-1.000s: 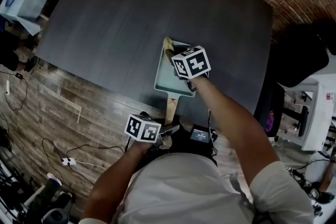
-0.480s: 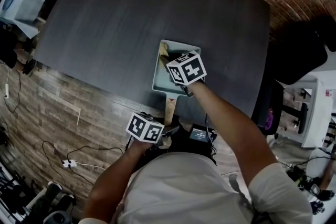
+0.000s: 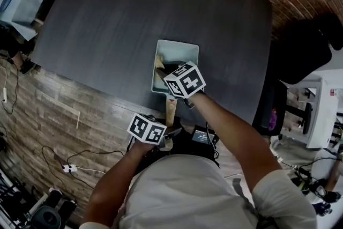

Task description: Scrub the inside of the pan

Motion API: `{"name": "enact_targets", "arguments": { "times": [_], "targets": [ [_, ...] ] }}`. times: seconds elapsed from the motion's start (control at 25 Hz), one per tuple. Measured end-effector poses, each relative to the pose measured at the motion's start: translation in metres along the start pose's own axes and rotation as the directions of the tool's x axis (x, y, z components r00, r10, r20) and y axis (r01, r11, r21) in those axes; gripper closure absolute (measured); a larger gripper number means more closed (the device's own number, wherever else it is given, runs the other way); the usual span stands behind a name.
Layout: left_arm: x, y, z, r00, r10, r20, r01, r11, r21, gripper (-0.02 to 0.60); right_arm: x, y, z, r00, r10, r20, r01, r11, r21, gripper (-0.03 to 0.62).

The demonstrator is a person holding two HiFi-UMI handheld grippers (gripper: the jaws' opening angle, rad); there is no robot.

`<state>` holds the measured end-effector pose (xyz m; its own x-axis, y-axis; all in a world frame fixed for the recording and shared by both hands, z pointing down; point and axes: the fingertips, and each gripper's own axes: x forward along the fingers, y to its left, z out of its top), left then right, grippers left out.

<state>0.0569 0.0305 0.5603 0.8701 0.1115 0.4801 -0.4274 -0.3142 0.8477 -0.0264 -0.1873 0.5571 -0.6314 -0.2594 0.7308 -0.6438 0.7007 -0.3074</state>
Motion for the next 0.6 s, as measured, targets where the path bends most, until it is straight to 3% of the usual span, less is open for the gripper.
{"name": "enact_targets", "arguments": {
  "times": [0.32, 0.6],
  "targets": [
    [0.000, 0.001, 0.000, 1.000, -0.006, -0.018, 0.006, 1.000, 0.006, 0.466, 0.000, 0.024, -0.016, 0.995, 0.075, -0.062, -0.081, 0.992, -0.097, 0.539],
    [-0.001, 0.001, -0.001, 0.999, -0.008, -0.032, 0.009, 1.000, 0.009, 0.466, -0.003, 0.037, -0.026, 0.983, 0.132, -0.130, -0.158, 0.963, -0.218, 0.539]
  ]
}}
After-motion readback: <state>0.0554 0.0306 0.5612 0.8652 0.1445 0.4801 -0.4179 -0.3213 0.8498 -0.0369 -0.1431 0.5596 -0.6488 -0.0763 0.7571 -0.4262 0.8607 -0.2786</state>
